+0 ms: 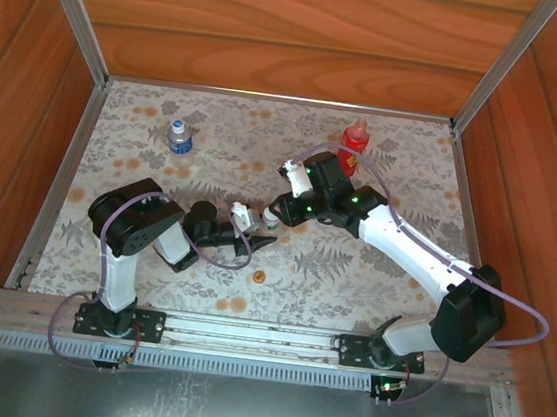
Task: Screw on the bottle caps
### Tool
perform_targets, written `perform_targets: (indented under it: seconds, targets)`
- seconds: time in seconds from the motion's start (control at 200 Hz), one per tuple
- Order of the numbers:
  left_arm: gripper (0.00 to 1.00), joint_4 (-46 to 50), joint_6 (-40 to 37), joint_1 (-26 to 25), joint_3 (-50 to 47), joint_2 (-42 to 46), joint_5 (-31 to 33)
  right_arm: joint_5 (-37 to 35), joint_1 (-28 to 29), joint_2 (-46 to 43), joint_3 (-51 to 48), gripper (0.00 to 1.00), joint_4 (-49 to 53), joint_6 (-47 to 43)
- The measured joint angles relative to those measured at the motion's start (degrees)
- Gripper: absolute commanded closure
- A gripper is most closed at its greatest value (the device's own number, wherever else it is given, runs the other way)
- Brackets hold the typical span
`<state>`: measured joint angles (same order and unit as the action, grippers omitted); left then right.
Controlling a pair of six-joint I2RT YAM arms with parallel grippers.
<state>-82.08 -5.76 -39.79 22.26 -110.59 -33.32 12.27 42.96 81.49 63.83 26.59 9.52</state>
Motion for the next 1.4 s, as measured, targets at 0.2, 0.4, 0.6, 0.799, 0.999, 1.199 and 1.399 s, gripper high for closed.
perform_targets:
  seconds: [0.2,0.4,0.6,0.799,0.999,1.199,1.399]
  targets:
    - [0.49,0.00,0.00,0.07,0.00,0.00,-0.11,0.90,0.00,0.26,0.00,0.74,-0.15,0.00]
    - [0.49,0.00,-0.04,0.20,0.00,0.00,-0.31,1.90,-0.37,-0.37,-0.66,0.78,-0.02,0.09]
    - [0.49,-0.02,-0.07,0.39,0.00,-0.04,-0.94,3.23,-1.01,-2.80,-2.62,0.81,0.55,0.85]
    - [0.49,-0.07,0.20,0.42,0.09,-0.13,-1.05,5.46,-0.94,-5.11,-4.17,0.82,2.67,1.97]
    - [0.49,-0.22,0.24,0.42,0.17,-0.33,-1.07,5.20,-1.14,-6.67,-4.22,0.72,3.45,2.86]
    - [0.49,-0.22,0.24,0.42,0.31,-0.42,-1.11,5.60,-3.02,-3.04,-0.90,0.71,2.93,2.82]
    - [0.49,-0.22,0.24,0.42,0.31,-0.42,-1.16,7.13,-3.69,2.73,2.56,0.75,2.58,1.25]
